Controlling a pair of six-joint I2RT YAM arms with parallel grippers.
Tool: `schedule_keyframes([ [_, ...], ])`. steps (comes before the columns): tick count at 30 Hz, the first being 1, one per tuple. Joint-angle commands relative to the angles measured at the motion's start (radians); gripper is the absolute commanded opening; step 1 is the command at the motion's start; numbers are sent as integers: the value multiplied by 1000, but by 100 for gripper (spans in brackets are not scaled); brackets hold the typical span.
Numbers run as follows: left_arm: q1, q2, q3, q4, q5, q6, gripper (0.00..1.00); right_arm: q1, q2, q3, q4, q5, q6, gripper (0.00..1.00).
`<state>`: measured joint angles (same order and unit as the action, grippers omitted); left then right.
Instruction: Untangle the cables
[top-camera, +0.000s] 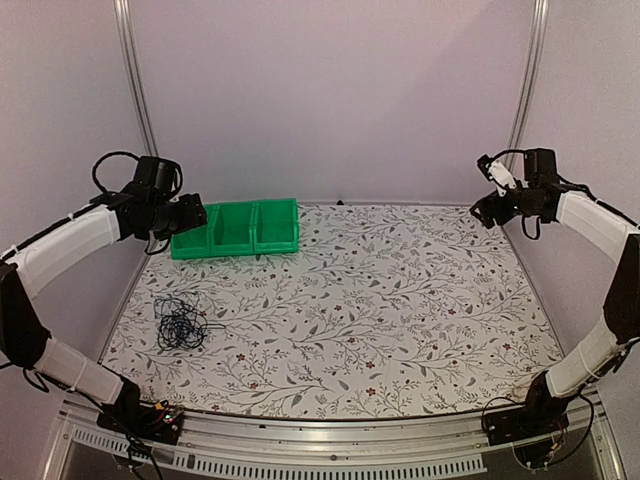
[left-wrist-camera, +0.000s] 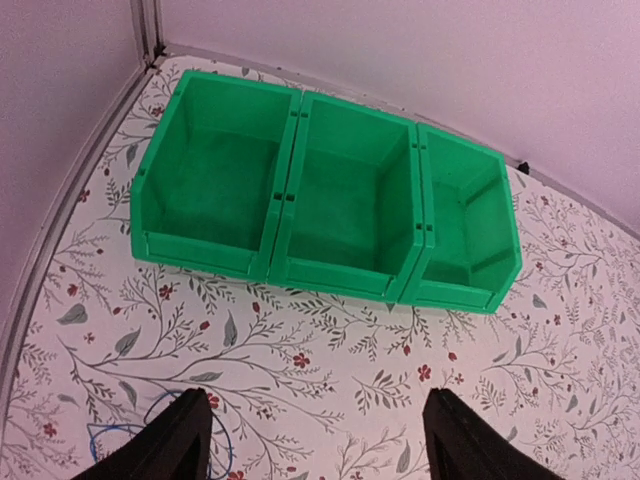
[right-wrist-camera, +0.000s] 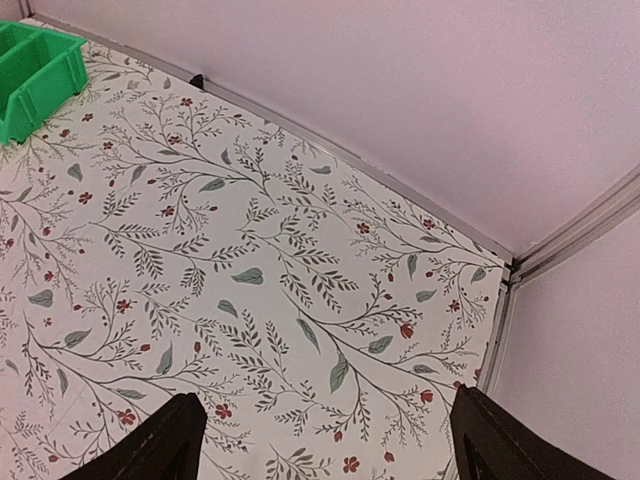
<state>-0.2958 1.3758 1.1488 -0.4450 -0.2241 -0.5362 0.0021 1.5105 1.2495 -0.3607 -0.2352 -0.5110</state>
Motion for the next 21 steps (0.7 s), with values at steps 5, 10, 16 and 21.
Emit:
schedule_keyframes([
  [5, -44, -4, -106, -345, -46, -227, 77, 146, 6, 16, -76, -140, -109, 86],
  [10, -46, -12, -187, -428, -49, -335, 77, 218, 23, 18, -112, -210, -124, 84],
  [16, -9, 55, -244, -483, -88, -406, 82, 267, 18, -12, -132, -253, -129, 84],
  [21, 21, 115, -265, -359, -46, -343, 80, 268, 14, -25, -135, -254, -120, 84],
])
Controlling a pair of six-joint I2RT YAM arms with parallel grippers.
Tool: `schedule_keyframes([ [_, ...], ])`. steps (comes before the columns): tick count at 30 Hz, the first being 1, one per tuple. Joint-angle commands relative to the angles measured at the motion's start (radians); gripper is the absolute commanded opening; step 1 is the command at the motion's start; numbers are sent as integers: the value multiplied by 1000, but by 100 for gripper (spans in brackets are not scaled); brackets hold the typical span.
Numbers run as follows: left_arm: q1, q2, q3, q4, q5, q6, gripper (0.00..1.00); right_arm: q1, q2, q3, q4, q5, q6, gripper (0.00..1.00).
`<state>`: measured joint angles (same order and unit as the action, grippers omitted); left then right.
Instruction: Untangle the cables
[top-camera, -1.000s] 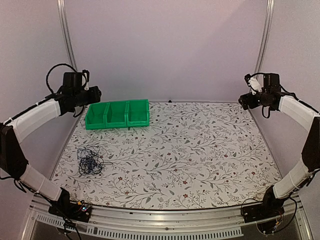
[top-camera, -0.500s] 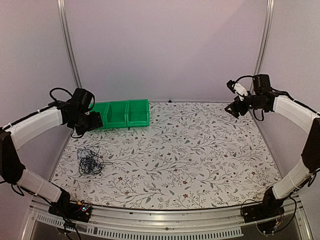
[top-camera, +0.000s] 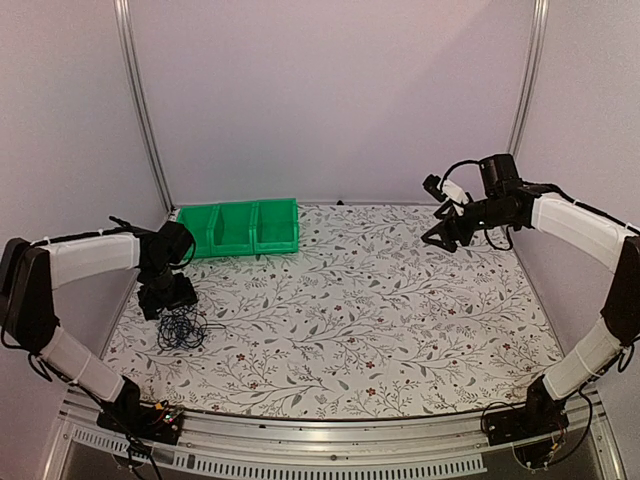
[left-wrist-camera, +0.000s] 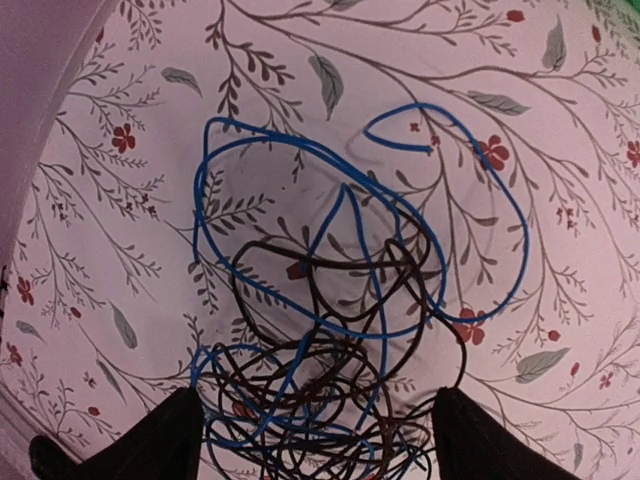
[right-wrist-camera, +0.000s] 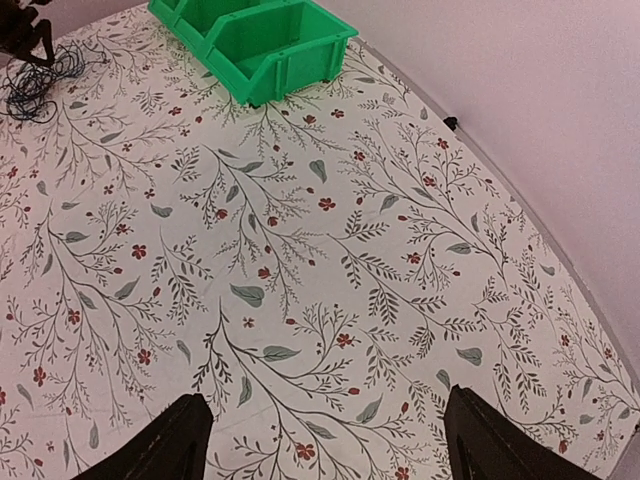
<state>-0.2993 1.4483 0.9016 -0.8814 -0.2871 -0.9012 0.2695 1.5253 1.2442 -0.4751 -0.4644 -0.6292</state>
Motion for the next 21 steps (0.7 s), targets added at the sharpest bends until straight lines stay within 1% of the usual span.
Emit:
schedule_keyframes([
  [1, 26, 57, -18, 96, 31, 28, 79, 2, -1, -19, -19, -23, -1, 84],
  [3, 24, 74, -26, 185, 89, 62, 75, 1, -1, -20, -16, -19, -1, 84],
  [6, 2, 65, -52, 345, 210, 107, 64, 2, 0, -21, -19, -10, -1, 85],
  [8, -26, 73, -53, 444, 298, 137, 60, 1, -1, -25, -19, -2, -5, 85],
  [11, -78, 116, -21, 513, 393, 163, 58, 2, -4, -31, -20, 10, -8, 85],
  [13, -116, 142, 15, 545, 449, 213, 57, 2, -4, -31, -21, 12, -11, 85],
  [16, -140, 154, 85, 525, 494, 309, 57, 1, -4, -28, -26, 15, -13, 85],
  [19, -134, 126, 144, 392, 417, 378, 60, 2, -1, -18, -36, 7, -22, 85],
  [21, -132, 87, 154, 353, 361, 415, 61, 2, 3, -12, -39, -4, -28, 85],
])
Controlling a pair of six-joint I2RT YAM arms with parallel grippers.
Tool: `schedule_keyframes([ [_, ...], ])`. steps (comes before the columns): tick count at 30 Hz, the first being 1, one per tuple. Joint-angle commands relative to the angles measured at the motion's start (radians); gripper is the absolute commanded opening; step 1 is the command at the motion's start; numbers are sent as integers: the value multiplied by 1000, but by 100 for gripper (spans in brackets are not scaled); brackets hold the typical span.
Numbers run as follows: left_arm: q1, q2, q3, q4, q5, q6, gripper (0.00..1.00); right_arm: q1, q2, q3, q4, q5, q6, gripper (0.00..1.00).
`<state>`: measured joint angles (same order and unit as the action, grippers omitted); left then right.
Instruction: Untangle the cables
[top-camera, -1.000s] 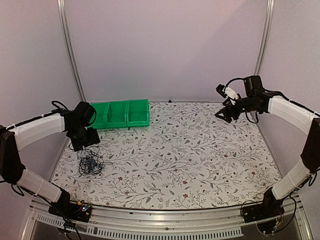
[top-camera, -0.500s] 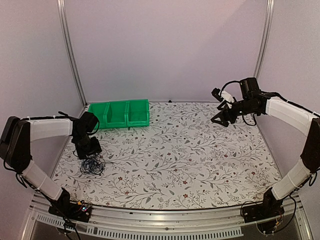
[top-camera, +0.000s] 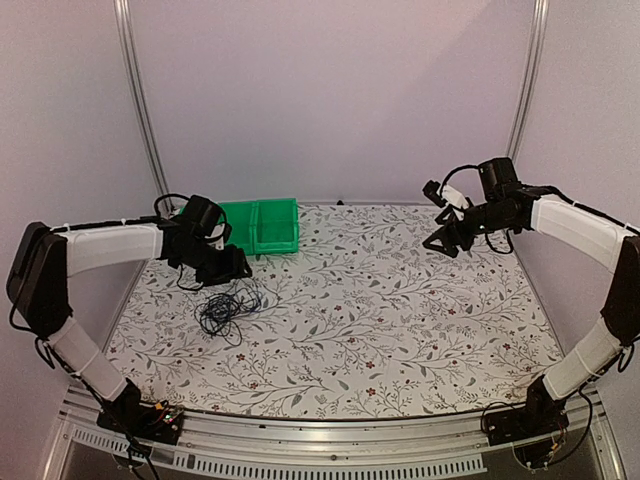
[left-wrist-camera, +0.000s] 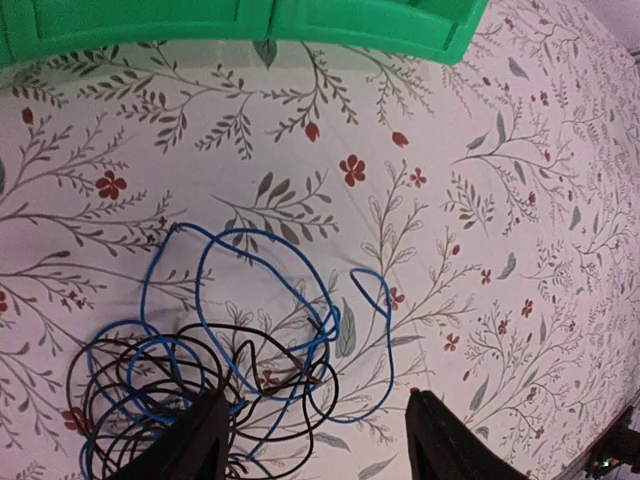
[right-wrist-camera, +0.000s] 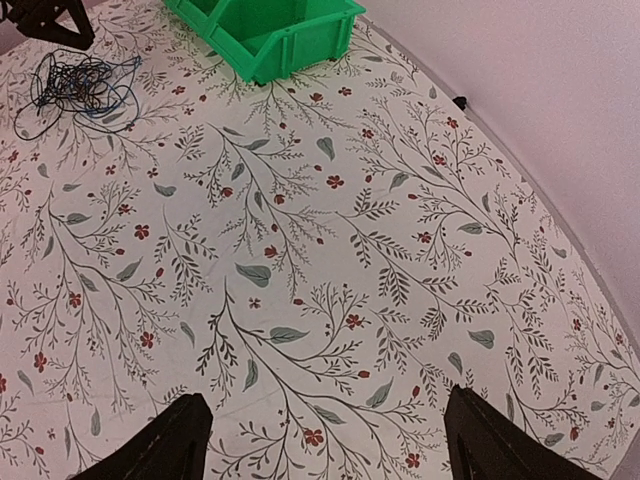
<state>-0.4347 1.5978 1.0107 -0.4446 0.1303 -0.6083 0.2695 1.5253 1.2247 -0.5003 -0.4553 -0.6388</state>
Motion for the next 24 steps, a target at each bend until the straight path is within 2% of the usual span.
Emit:
schedule_keyframes([
  [1, 5, -80, 43, -87, -85, 135, 62, 2, 5, 11, -13, -19, -19, 84],
  [4, 13, -74, 59, -95, -154, 140, 60, 8, 20, 28, -10, -45, -11, 83],
  [5, 20, -56, 75, -95, -146, 139, 55, 13, 26, 36, -7, -46, -8, 81],
  [9, 23, 53, 180, -73, -20, 124, 43, 49, 60, 72, 8, -46, 2, 71],
  [14, -19, 158, 290, -13, 139, 196, 47, 85, 105, 112, 21, -75, 16, 64],
  [19, -53, 317, 445, -265, 39, 189, 50, 111, 121, 118, 38, -93, 42, 64],
  [24, -88, 353, 447, -292, 45, 185, 44, 123, 109, 81, 49, -94, 45, 65],
])
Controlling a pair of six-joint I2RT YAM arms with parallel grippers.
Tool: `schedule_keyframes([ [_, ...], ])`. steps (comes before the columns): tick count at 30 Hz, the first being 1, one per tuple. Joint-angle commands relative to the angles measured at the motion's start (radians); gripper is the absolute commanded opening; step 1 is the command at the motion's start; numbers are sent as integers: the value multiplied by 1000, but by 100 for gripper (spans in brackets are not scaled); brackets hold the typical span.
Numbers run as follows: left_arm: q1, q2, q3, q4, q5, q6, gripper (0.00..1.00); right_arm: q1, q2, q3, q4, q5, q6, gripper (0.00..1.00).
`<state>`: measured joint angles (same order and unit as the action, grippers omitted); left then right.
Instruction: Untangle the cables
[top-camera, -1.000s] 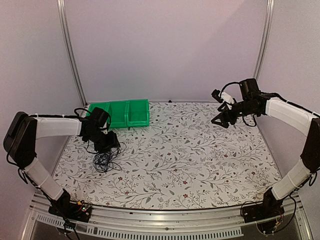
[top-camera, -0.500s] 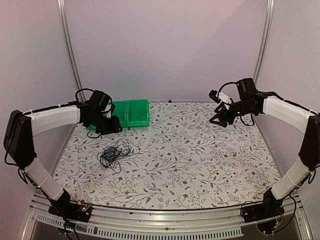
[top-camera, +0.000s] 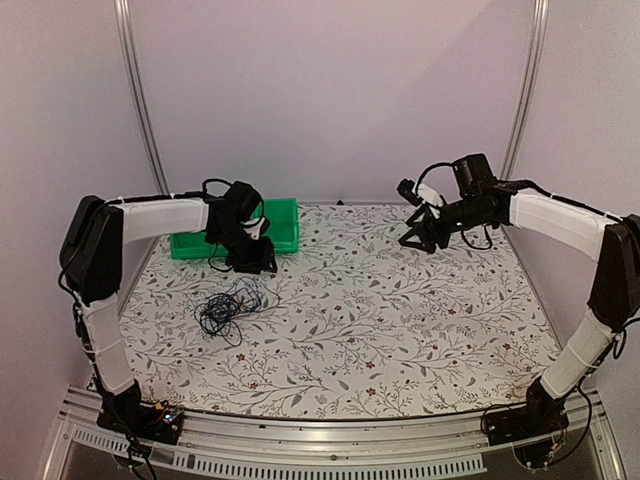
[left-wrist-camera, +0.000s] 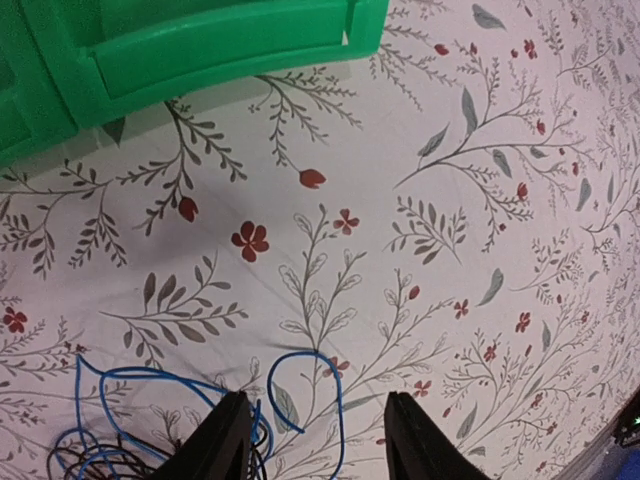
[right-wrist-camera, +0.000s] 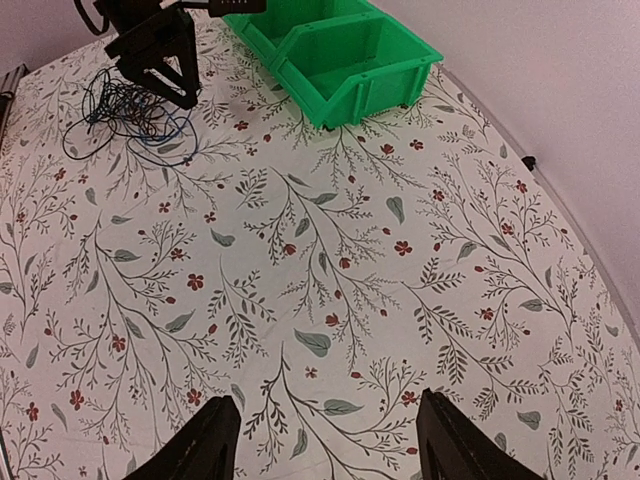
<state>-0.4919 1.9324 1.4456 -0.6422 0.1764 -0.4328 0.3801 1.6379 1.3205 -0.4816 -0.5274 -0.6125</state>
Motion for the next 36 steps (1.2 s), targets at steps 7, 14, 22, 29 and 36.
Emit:
schedule_keyframes([
  [7, -39, 69, 31, -128, 1, -31, 43, 16, -2, -24, 35, -32, 32, 65],
  [14, -49, 117, 57, -133, 12, -41, 37, 21, 20, -9, 44, -38, 41, 66],
  [22, -51, 159, 114, -97, 0, -25, 3, 80, 92, 53, 53, -68, 36, 64],
  [29, -80, 5, 25, 87, 163, 92, 0, 155, 209, 166, 71, -128, 53, 59],
  [36, -120, -239, -194, 397, 254, 139, 0, 220, 351, 299, 101, -246, 167, 59],
])
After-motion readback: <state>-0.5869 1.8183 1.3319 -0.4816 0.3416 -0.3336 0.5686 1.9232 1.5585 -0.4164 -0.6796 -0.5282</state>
